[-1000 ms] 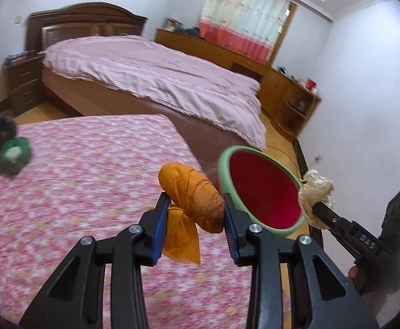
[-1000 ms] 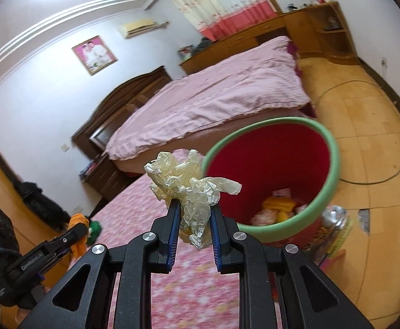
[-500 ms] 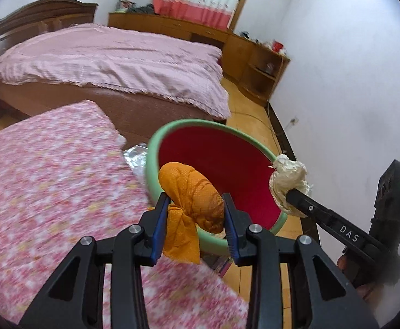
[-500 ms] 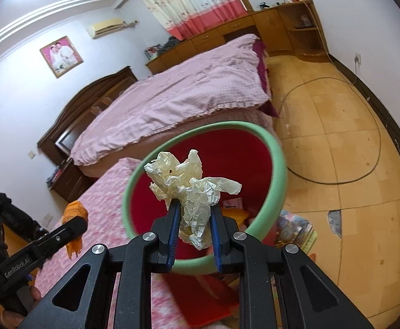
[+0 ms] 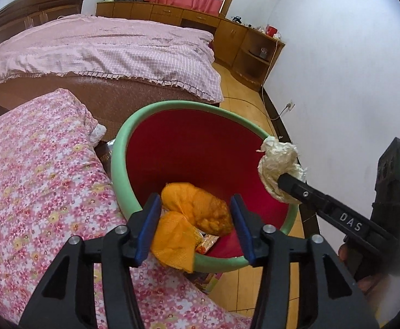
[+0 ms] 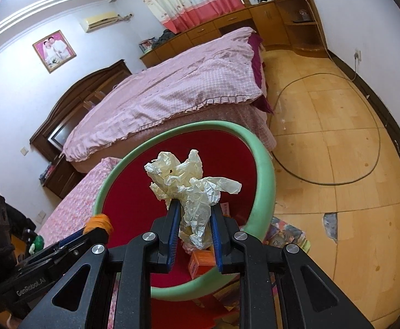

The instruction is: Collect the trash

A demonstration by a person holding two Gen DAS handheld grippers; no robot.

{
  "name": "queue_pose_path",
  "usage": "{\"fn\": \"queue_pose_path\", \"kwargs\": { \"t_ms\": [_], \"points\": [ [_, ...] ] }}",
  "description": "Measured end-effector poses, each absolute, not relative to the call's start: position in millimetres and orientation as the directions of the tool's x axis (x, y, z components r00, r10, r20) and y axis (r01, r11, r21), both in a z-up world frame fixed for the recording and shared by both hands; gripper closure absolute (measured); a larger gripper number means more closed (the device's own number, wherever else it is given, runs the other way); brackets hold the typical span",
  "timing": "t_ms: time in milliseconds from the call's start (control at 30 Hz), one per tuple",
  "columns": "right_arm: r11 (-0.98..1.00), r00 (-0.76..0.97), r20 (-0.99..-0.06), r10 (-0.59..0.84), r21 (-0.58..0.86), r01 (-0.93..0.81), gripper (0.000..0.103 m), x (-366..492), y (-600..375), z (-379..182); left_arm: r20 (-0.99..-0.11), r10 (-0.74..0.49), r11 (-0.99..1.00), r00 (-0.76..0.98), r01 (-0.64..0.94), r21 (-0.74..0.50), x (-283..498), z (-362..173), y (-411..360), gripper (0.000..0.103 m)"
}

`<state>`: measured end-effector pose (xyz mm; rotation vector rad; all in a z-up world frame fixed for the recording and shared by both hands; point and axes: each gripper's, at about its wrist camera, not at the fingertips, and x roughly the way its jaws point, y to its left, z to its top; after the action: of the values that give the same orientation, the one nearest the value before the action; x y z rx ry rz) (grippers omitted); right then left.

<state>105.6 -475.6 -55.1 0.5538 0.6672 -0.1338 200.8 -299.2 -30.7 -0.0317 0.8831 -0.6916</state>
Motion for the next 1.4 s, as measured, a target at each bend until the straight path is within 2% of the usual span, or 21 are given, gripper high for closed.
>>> {"fn": "queue_pose_path", "kwargs": {
  "t_ms": [167,300,433,500,700,1067,1200,1400],
  "points": [
    [0.853,0.773,-0.631,0.073,0.441,0.279,0.078,112.6,-472.9,-58.7,-0.697,-0.552,0.799,0.457,0.528,-0.287,200.8,-26.1,-291.2,0.049],
    [0.849,0.76,-0.643,0.091,0.45,0.278,0.071,115.5,-471.9,-62.1,-0.699,-0.538,0.816,0.47,0.5,-0.291,200.1,-24.5,-277.2,0.049],
    [0.843,0.75,-0.654,0.098,0.455,0.286,0.053,116.6,-469.1,-64.7,-0.7,-0.518,0.834,0.492,0.472,-0.286,196.4,-21.7,-260.0,0.049],
    [0.845,0.742,-0.663,0.101,0.451,0.288,0.051,117.6,-465.5,-65.3,-0.703,-0.5,0.848,0.506,0.452,-0.278,195.6,-20.4,-250.5,0.049],
    [0.861,0.746,-0.658,0.102,0.433,0.265,0.036,112.1,-450.4,-56.7,-0.7,-0.461,0.88,0.546,0.381,-0.282,189.6,-14.6,-215.4,0.049],
    [0.883,0.763,-0.64,0.093,0.407,0.233,0.034,90.0,-416.4,-32.6,-0.682,-0.381,0.924,0.625,0.275,-0.264,164.1,-0.1,-149.0,0.049],
    [0.892,0.767,-0.633,0.1,0.399,0.213,0.024,82.0,-401.0,-26.0,-0.674,-0.341,0.94,0.655,0.222,-0.26,150.4,7.8,-125.5,0.048],
    [0.899,0.782,-0.613,0.111,0.398,0.184,0.024,67.0,-378.9,-11.2,-0.668,-0.282,0.957,0.688,0.149,-0.249,129.0,15.6,-89.3,0.048]
  ]
}}
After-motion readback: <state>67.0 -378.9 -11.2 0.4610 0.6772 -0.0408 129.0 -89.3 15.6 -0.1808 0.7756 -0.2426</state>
